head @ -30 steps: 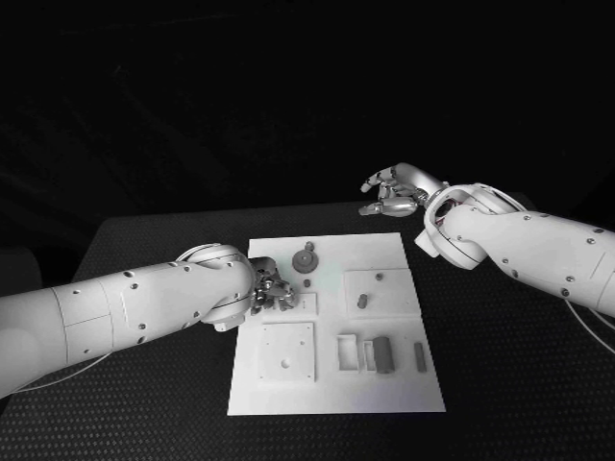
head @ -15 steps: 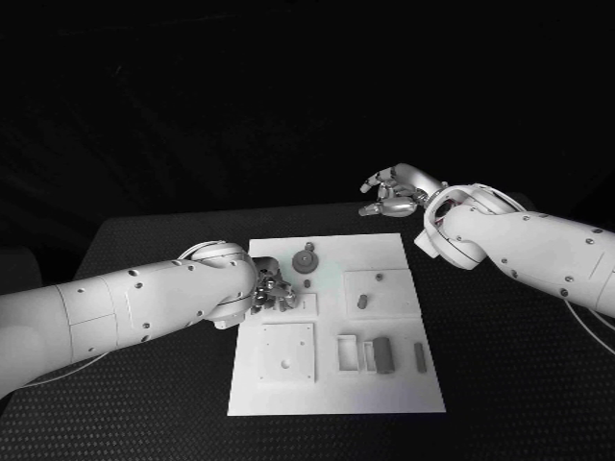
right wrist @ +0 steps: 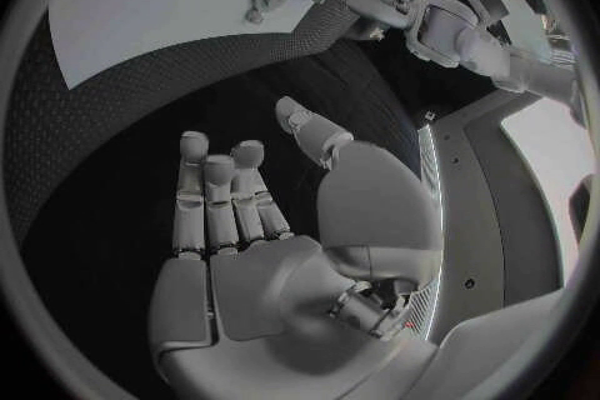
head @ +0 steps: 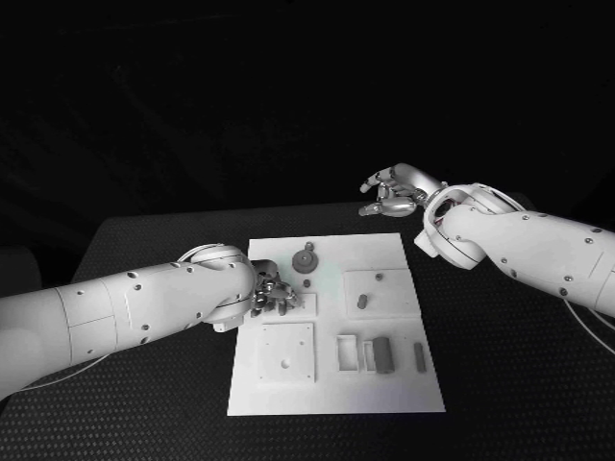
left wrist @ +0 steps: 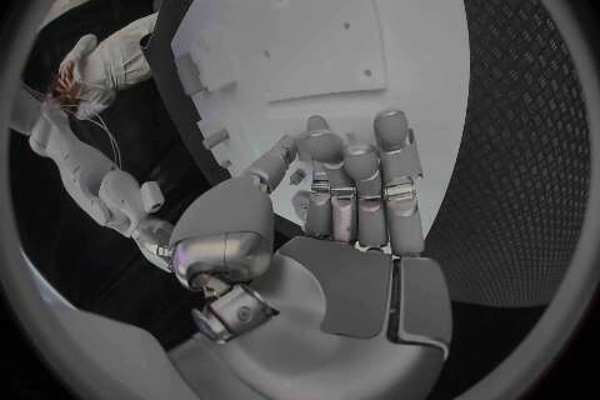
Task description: Assemble the parts on the task board
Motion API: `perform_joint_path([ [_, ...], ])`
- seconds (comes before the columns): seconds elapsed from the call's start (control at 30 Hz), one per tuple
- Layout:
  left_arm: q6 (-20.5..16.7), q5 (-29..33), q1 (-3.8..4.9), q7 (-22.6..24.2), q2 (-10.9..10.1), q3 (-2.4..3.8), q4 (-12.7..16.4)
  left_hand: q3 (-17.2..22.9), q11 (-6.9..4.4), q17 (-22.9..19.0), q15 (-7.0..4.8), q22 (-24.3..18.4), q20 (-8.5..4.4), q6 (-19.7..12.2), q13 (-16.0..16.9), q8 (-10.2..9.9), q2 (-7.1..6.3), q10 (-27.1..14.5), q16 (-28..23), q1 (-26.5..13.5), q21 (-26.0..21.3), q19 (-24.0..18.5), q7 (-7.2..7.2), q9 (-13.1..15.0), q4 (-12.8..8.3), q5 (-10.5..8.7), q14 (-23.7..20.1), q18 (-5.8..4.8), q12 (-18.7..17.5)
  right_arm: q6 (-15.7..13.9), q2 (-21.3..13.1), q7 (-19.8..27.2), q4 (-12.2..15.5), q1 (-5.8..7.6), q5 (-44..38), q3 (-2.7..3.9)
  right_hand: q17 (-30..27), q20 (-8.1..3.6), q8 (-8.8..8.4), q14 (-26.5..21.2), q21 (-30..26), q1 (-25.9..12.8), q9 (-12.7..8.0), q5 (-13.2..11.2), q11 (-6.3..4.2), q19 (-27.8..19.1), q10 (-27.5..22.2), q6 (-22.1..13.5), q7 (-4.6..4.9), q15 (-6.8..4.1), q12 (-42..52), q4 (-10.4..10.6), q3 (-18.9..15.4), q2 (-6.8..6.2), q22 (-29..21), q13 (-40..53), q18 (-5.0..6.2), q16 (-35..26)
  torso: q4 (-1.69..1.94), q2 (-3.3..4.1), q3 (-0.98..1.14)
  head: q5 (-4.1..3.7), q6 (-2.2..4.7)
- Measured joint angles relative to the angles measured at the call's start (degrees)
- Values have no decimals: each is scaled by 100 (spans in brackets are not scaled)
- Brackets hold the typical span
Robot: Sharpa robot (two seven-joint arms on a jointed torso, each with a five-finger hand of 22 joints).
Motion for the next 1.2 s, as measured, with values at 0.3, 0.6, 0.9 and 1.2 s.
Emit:
perform_joint_path([
  [0.3, -1, 54, 3, -4, -7, 3, -3, -68, 0, -19, 0, -1, 27, -24, 0, -37, -116, -1, -1, -131, -21, -28, -9, -35, 19, -15, -1, 0, 0, 7, 2, 2, -4, 0, 0, 0, -5, 0, 0, 2, 0, 0, -5, 0, 0, 0, -2, -10, -10, 3, 0, 0, 0, 0, 0, -11, 1, 0, 0, 3, -2, -1, 0],
  [0.6, -67, 85, -6, 6, -86, 39, -4, -493, -17, -62, -20, -1, 28, -28, 0, -120, -302, -20, 22, -469, -65, -28, -14, -77, -94, -15, -38, -1, 0, 9, 1, 4, -21, -3, 0, 0, -11, 0, 0, -7, -7, 0, -10, 0, 10, 0, -30, -37, -19, 12, 0, 0, 0, 0, -1, -12, 0, 0, -3, 3, -2, 1, 15],
  [0.9, -126, 217, 73, 25, -356, 583, 122, -613, 80, -169, -1, -1, 89, -200, -68, -300, -173, -192, -15, -404, -223, -151, 44, -144, -417, -15, -222, -1, -95, 9, -16, 12, -73, -8, 0, -1, -11, 0, 0, -8, -22, 0, -9, 0, 4, 0, -38, -38, -18, 13, 0, 0, 0, 0, -2, -15, 0, 0, -2, 1, -3, 2, 88],
  [1.2, -27, 305, 450, 41, -491, 619, -575, -209, 217, -350, 136, -39, 109, -497, -237, -569, -209, -275, -141, 14, -419, -209, 175, -386, -266, -14, -295, -2, -245, 9, -23, 20, -162, -8, 0, -1, -16, 0, 0, -8, -22, 0, -10, 0, 12, 0, -47, -38, -18, 14, 0, 0, 0, 0, -2, -15, -1, 0, 9, -4, -4, 15, 141],
])
